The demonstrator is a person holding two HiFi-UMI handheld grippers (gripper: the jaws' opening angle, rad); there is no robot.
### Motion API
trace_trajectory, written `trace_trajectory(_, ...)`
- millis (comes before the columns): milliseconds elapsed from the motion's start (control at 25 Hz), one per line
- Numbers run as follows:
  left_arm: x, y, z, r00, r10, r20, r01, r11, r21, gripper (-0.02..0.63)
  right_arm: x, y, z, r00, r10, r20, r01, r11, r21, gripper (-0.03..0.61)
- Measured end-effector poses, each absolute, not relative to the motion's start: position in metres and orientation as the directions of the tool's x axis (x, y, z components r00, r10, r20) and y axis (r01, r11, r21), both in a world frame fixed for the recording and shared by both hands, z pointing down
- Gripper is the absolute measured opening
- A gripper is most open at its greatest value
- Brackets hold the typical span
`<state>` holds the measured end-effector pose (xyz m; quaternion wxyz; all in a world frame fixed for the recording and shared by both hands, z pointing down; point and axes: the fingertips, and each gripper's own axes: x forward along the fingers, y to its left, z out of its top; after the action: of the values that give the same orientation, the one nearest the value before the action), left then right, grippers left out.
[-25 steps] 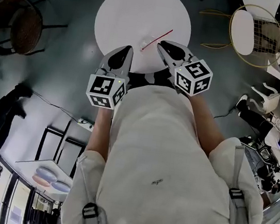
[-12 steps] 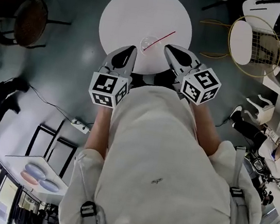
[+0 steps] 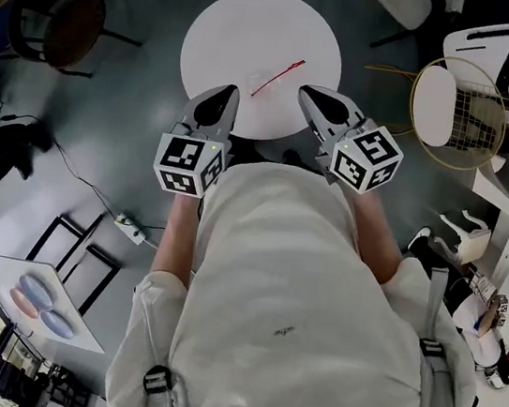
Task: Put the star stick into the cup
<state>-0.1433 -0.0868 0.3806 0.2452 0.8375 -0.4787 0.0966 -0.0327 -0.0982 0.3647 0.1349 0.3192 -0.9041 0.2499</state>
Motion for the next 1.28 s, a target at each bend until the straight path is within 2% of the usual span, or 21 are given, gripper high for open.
trace_trajectory(840,0.048,0.080,0.394,0.394,-0.804,0.445,-0.910,-0.273,0.312,0.011,0.138,0.041,0.383,-0.862,-0.400,0.311,-0.504,0.738,-0.449,0.009)
trace_trajectory(1280,0.043,0.117,0.384,0.268,-0.859,0.435,-0.942,-0.141,0.303,0.011,0.142,0.067,0.362,-0.913,-0.331,0.238,-0.406,0.793,-0.454,0.009)
